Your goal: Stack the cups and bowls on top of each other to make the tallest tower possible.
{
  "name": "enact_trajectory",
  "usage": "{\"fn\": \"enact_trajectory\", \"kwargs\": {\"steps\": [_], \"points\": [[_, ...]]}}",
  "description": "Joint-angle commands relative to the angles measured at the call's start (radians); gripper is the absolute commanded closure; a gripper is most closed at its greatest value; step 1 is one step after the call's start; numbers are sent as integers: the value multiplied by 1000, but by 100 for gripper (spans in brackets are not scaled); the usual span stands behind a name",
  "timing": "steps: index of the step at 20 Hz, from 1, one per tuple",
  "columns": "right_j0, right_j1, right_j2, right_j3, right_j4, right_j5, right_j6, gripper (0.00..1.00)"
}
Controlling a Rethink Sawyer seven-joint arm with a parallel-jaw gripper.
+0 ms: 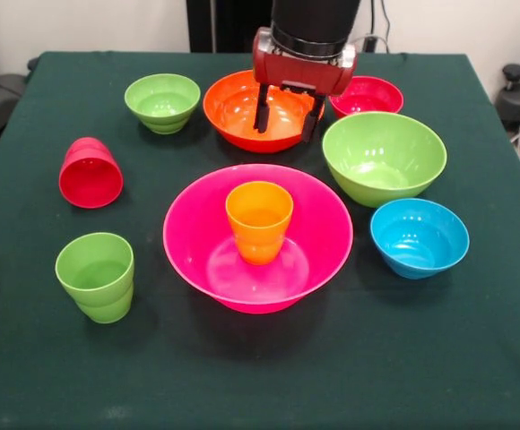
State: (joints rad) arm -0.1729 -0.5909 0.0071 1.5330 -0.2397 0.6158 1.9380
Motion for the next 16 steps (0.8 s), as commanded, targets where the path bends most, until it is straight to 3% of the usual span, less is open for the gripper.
{"fn": "enact_trajectory", "kwargs": {"steps": [1, 8, 13, 16], "points": [[85, 56, -62, 60, 63, -119, 334, 0], [62, 68, -41, 62, 31, -160, 294, 0], [-27, 49, 67, 60, -36, -131, 83, 0], [-44, 45, 90, 57, -56, -115, 47, 0]]}}
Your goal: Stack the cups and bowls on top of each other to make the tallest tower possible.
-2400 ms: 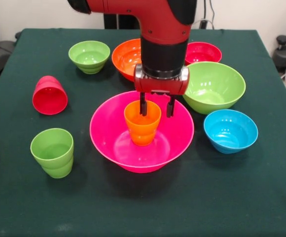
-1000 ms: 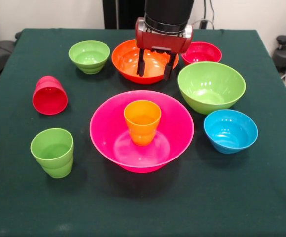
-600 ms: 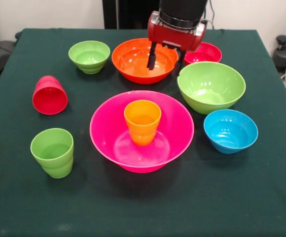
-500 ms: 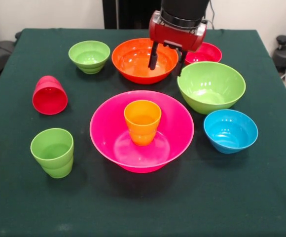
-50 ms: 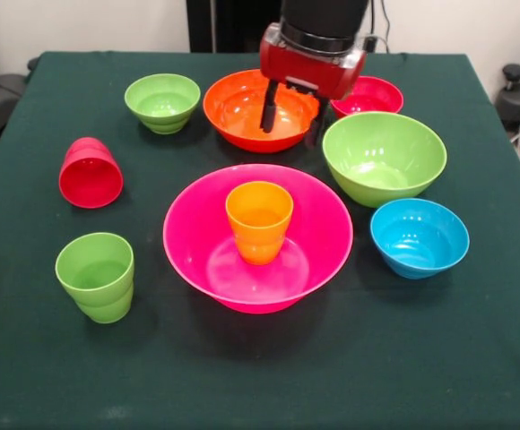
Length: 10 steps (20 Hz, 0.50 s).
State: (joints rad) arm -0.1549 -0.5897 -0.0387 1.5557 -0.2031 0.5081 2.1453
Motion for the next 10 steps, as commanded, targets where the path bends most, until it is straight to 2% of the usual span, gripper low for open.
{"fn": "enact_trajectory", "kwargs": {"steps": [1, 10], "points": [[-67, 43, 141, 34, -96, -4, -161, 0], [-80, 47, 163, 16, -106, 22, -132, 0]]}}
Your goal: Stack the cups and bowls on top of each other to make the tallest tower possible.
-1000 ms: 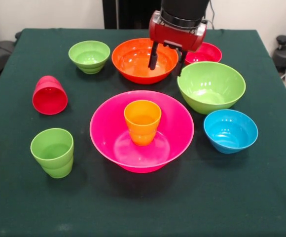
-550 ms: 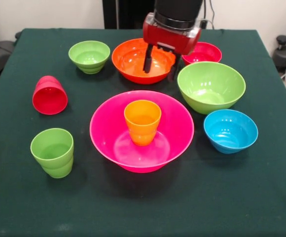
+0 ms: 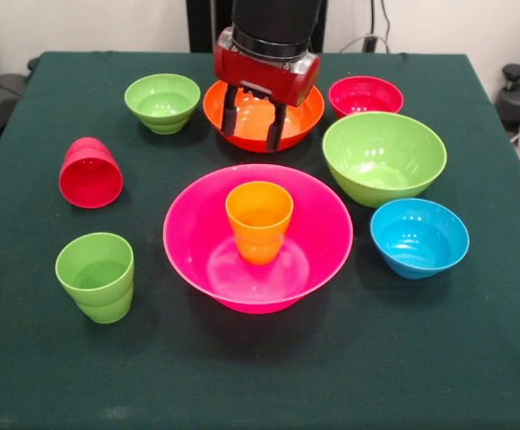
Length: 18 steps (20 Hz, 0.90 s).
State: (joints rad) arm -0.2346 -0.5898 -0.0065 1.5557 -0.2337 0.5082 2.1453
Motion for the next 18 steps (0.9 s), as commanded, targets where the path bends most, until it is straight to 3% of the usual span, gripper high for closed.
{"fn": "enact_trajectory", "kwargs": {"steps": [1, 13, 18], "points": [[1, 47, 130, 11, -72, 26, -126, 0], [-20, 63, 161, -60, -62, 110, -162, 0], [5, 76, 131, -65, -44, 102, -81, 0]]}}
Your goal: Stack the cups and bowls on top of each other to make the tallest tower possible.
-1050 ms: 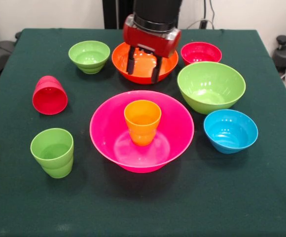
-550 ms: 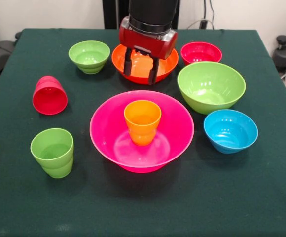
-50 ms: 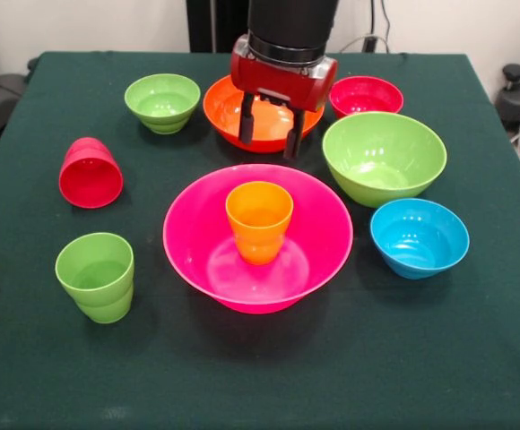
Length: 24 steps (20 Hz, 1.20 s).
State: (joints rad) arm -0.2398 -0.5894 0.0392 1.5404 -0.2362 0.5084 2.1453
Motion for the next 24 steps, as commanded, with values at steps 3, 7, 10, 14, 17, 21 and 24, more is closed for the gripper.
{"fn": "enact_trajectory", "kwargs": {"steps": [3, 7, 10, 14, 17, 21, 24], "points": [[39, 82, 47, -49, -18, 80, 9, 0], [102, 91, -38, -49, 8, 32, 164, 0], [127, 106, -80, -56, 52, 41, 236, 0], [149, 121, -120, -56, 101, 38, 278, 0], [198, 135, -187, -60, 123, 22, 333, 0], [222, 150, -224, -48, 157, -3, 351, 0], [228, 159, -239, -28, 175, -43, 368, 0]]}}
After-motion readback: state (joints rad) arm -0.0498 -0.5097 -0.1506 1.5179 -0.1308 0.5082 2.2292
